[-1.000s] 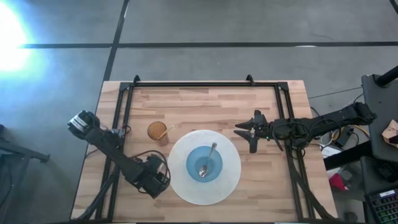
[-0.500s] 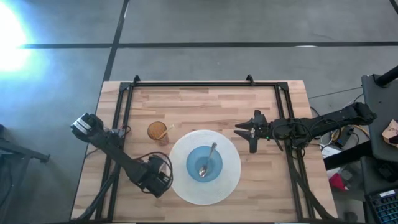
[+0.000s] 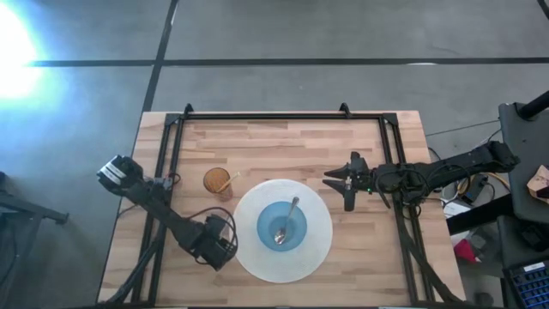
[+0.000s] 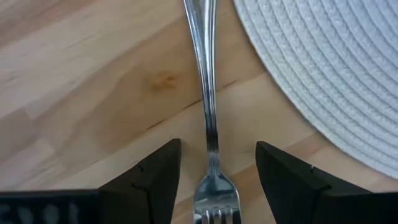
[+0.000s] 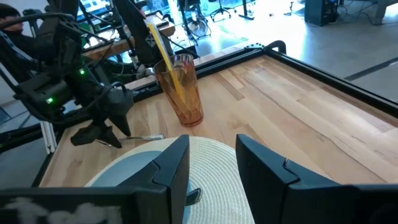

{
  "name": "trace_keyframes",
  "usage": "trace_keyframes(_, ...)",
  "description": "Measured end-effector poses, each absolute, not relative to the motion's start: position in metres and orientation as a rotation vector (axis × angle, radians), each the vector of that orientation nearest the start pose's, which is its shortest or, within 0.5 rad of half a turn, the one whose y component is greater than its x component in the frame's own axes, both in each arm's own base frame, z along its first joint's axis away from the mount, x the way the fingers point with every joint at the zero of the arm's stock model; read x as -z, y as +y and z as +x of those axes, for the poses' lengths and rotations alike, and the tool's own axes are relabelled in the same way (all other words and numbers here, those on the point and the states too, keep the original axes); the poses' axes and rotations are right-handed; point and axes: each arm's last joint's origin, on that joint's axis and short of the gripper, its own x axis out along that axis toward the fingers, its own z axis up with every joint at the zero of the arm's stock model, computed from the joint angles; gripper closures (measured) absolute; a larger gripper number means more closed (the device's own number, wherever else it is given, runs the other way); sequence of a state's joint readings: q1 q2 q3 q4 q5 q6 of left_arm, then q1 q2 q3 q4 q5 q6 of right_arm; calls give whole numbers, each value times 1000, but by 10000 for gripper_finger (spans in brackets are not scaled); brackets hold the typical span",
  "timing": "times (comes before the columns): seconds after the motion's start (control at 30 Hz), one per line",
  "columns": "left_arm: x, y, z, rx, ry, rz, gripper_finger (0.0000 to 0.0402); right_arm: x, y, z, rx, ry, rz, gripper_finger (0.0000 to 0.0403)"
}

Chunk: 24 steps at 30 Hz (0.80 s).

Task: Pick & Place Utensil
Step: Put the fork into the blue bowl

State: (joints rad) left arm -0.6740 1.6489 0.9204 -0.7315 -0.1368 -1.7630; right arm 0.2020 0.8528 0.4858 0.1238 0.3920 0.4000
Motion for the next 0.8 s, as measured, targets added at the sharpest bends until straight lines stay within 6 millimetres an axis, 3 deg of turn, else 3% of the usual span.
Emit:
trace_keyframes(0.37, -150, -161, 219, -786, 1287, -898, 206, -248, 27, 187, 232, 191, 326, 270)
trace_keyframes(0.8, -150, -151, 223, -755, 1374, -882, 332, -248, 27, 187, 232, 191, 326, 276)
